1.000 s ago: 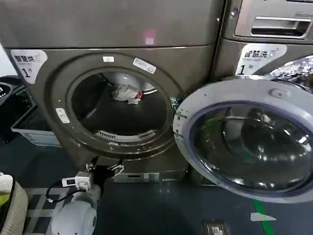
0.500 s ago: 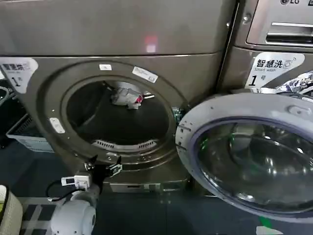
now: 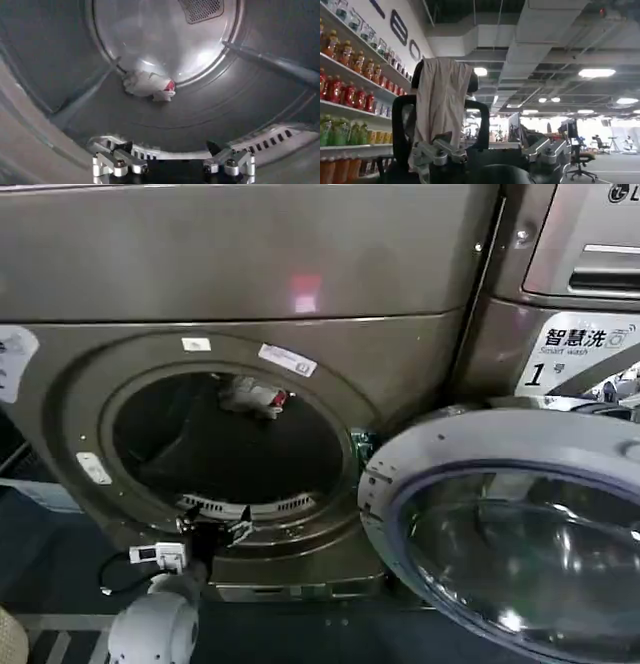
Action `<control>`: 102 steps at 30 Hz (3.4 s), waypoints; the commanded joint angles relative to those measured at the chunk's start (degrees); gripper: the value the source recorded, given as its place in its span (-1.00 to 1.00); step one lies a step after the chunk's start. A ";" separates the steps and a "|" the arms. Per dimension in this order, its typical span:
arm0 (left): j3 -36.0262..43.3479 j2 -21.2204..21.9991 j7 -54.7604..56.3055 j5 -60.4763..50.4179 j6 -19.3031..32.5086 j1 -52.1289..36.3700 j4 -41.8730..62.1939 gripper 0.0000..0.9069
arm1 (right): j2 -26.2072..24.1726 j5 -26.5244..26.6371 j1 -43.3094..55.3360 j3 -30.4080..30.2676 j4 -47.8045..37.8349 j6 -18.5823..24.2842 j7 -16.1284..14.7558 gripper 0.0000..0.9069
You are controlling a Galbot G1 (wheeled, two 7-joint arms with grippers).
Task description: Grasp the clothes from the dryer.
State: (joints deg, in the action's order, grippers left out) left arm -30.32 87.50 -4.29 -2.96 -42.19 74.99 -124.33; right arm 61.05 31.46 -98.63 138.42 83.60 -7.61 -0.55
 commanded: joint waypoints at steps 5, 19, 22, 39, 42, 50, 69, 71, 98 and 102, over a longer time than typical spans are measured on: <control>0.06 0.00 0.02 -0.06 -2.81 -0.15 0.21 1.00 | 0.14 -0.06 0.06 -0.03 0.03 0.05 -0.04 1.00; 0.38 0.70 1.32 -2.04 -2.81 -2.00 1.55 1.00 | 0.21 -0.22 0.16 -0.38 -0.50 1.46 -0.13 1.00; 0.06 1.02 1.24 -1.99 -2.81 -4.02 3.01 1.00 | 0.13 -0.21 0.22 -0.45 -0.51 1.52 -0.16 1.00; -1.49 1.23 3.22 -8.62 13.20 -36.03 38.13 1.00 | -0.45 -0.16 0.76 -2.25 -0.36 2.20 -0.40 1.00; -1.64 1.20 4.86 -10.36 15.79 -41.77 46.47 1.00 | -0.50 -0.19 1.14 -2.78 -0.09 2.16 -0.38 1.00; -1.84 1.40 4.53 -13.87 21.04 -53.23 63.13 1.00 | -0.76 -0.26 1.16 -3.19 -0.20 2.28 -0.43 1.00; -2.59 0.85 -15.91 -48.35 30.74 -65.38 85.02 1.00 | -1.67 -1.70 1.59 -3.67 -1.24 2.71 -0.44 1.00; -3.60 0.66 -25.62 -65.34 34.30 -64.66 82.96 1.00 | -1.49 -1.75 1.41 -3.63 -1.15 2.76 -0.42 1.00; 0.98 -2.27 -62.19 -98.70 51.06 -68.38 81.19 1.00 | -2.13 -4.21 1.89 -5.17 -2.76 3.91 -0.50 1.00; 1.08 -2.55 -62.07 -98.52 53.44 -67.45 80.86 1.00 | -2.07 -4.30 1.98 -5.46 -2.79 3.98 -0.56 1.00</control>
State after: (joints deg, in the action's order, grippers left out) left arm -30.01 85.15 -62.89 -99.19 6.94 7.26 -43.09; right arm 58.86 27.32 -96.78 133.24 80.91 -3.71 -1.12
